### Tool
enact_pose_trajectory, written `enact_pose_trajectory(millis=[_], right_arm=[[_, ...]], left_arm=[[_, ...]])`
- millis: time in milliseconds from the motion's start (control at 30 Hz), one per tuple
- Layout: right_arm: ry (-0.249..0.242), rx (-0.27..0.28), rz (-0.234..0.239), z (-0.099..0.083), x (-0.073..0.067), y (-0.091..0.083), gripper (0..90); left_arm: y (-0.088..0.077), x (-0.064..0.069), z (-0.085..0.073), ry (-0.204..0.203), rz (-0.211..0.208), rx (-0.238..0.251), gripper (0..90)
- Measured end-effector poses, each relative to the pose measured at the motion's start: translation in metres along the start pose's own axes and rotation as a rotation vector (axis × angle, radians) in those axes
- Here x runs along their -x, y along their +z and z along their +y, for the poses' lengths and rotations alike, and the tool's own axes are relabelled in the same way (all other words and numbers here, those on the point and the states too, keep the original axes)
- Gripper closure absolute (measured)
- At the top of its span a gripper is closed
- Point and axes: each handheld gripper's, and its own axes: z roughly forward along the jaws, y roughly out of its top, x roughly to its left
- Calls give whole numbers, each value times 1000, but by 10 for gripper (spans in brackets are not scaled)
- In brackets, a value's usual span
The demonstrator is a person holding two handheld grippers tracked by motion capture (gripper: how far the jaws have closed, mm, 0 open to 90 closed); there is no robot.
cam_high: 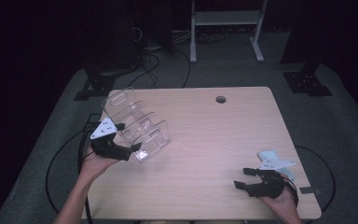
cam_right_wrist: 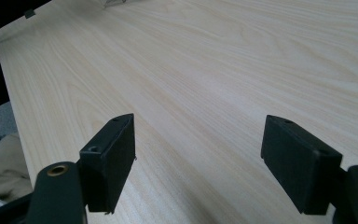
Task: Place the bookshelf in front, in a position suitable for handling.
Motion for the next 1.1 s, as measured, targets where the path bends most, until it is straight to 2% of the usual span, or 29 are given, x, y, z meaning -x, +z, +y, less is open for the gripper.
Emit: enact_pose_trajectory(millis=[167, 367, 467, 500, 667, 767, 867, 1100], right_arm=[[-10, 5, 1, 1, 0, 0, 256], [-13, 1, 2, 0, 0, 0, 256], [-7, 0, 2, 0, 0, 0, 256], [-7, 0, 2, 0, 0, 0, 256], [-9, 0, 5, 1, -1, 0, 256], [-8, -1, 6, 0, 0, 0, 256], [-11, -1, 5, 1, -1, -1, 257], [-6, 3, 5, 0, 1, -1, 262]], left_arm=[[6, -11, -3, -28, 9, -20, 16], [15, -17, -5, -29, 9, -50, 15], [22, -20, -7, -30, 20, -90, 16], [22, -20, -7, -30, 20, -90, 16], [29, -28, -11, -63, 20, -106, 16], [32, -29, -12, -64, 13, -125, 22], [33, -29, -12, -57, 15, -125, 88], [33, -26, -11, -53, 27, -127, 96]])
